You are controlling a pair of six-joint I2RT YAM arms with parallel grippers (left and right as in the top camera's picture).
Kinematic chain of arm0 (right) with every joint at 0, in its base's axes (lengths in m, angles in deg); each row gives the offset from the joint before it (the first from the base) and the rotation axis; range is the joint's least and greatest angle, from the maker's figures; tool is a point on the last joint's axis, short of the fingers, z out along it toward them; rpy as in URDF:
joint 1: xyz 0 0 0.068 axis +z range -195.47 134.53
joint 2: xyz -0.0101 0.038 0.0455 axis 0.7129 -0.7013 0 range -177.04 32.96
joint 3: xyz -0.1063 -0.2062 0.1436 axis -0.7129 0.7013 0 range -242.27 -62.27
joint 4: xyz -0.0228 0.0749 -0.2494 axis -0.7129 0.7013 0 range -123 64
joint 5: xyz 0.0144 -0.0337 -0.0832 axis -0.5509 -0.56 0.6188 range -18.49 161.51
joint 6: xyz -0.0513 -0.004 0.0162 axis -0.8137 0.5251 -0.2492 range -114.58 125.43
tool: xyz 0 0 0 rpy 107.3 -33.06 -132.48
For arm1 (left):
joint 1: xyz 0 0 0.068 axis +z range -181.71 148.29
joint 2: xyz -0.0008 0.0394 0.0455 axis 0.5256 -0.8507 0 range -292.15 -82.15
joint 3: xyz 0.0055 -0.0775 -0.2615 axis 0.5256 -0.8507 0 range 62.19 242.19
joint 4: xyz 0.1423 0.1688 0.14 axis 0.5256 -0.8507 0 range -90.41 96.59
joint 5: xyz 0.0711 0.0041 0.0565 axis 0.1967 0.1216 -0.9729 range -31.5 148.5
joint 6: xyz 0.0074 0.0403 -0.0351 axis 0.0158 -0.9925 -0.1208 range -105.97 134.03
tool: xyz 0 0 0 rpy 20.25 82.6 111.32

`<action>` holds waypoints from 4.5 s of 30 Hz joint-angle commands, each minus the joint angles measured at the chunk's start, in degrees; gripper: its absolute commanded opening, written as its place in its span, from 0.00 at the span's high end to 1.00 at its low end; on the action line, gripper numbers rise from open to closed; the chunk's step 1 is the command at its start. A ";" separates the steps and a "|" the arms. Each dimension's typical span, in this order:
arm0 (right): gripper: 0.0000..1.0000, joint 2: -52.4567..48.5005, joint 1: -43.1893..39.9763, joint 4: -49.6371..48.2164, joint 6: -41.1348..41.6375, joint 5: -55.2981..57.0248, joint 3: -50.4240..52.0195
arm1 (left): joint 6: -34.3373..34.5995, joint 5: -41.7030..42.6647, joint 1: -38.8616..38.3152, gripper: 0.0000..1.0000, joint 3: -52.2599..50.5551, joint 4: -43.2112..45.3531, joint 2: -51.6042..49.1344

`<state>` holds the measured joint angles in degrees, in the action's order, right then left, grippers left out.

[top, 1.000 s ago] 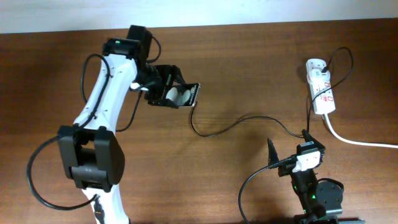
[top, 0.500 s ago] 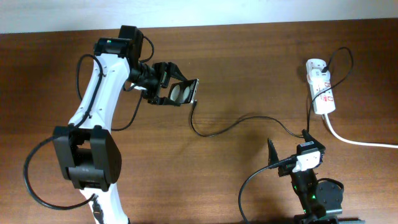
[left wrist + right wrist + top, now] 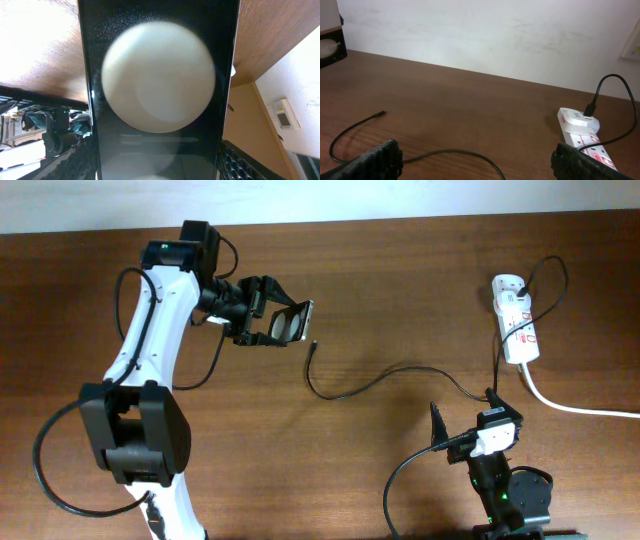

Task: Plug charger to phone and switch on socket
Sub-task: 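Raise the held phone toward the left, bottom edge facing right, then move the right gripper toward the black cable's USB-C end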

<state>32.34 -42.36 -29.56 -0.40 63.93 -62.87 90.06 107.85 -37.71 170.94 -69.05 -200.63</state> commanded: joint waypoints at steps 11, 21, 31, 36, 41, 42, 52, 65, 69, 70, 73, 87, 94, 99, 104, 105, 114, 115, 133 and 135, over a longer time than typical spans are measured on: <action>0.01 0.42 0.31 0.22 0.28 -0.76 0.28 | -0.92 2.38 2.43 1.00 1.44 -0.13 3.21; 0.01 0.42 0.24 0.48 9.81 -3.74 -0.39 | -1.11 5.33 2.43 1.00 1.44 -0.13 3.21; 0.01 -4.15 0.24 4.74 9.81 -6.43 -6.29 | -1.14 4.70 2.43 1.00 1.44 -0.11 3.21; 0.01 -5.70 0.24 4.70 9.97 -7.37 -6.64 | -1.46 4.70 2.43 1.00 1.44 -0.11 3.21; 0.01 -5.70 0.24 4.74 9.97 -7.23 -6.64 | -1.95 4.72 2.43 1.00 1.44 -0.11 3.21; 0.01 -5.70 0.24 4.76 9.97 -7.23 -6.64 | -1.95 4.72 2.43 1.00 1.44 -0.11 3.21; 0.01 -5.77 0.24 4.96 13.44 -9.11 -6.64 | -1.95 4.70 2.43 1.00 1.44 -0.11 3.21; 0.01 -9.16 0.24 8.35 13.86 -11.37 -12.20 | -1.97 4.72 2.43 1.00 1.44 -0.13 3.21; 0.01 -12.92 0.24 11.26 13.81 -11.32 -15.82 | -1.95 4.72 2.43 1.00 1.44 -0.13 3.21; 0.01 -13.75 0.24 11.69 13.81 -11.32 -16.44 | -1.95 4.72 2.43 1.00 1.44 -0.13 3.21; 0.01 -16.52 0.20 12.74 13.64 -11.32 -18.14 | -1.97 4.70 2.43 1.00 1.44 -0.13 3.21; 0.01 -48.00 -10.40 35.78 13.62 -24.59 -43.87 | -1.99 4.66 2.43 1.00 1.44 -0.13 3.21; 0.01 -59.41 -13.73 35.60 13.66 -45.79 -48.57 | -1.97 3.39 2.43 1.00 1.44 -0.13 3.21; 0.01 -59.43 -14.23 35.32 14.93 -46.21 -48.57 | -1.97 3.39 2.43 1.00 1.44 -0.13 3.21; 0.01 -59.54 -14.23 35.12 14.91 -46.16 -48.57 | -1.97 0.59 2.32 1.00 1.44 -0.15 3.21; 0.01 -59.54 -14.23 35.12 14.93 -45.79 -48.57 | -1.99 0.26 2.32 1.00 1.44 -0.33 3.21; 0.01 -59.98 -14.23 35.12 14.93 -45.75 -48.54 | -2.05 -1.25 2.25 1.00 1.44 -0.35 3.21; 0.01 -60.26 -14.23 35.12 14.95 -45.13 -48.54 | -2.21 -1.86 2.25 1.00 1.44 -0.35 3.21; 0.03 -65.55 -13.90 35.15 15.82 -42.99 -48.54 | -0.83 -17.27 -5.33 1.00 1.44 0.00 3.21; 0.04 -65.55 -13.90 35.15 15.82 -42.97 -48.54 | -0.79 -18.86 -6.16 1.00 1.44 0.17 3.21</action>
<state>-32.95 -56.22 5.79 15.77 20.66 -110.12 88.81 91.30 -42.85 170.96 -69.05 -200.52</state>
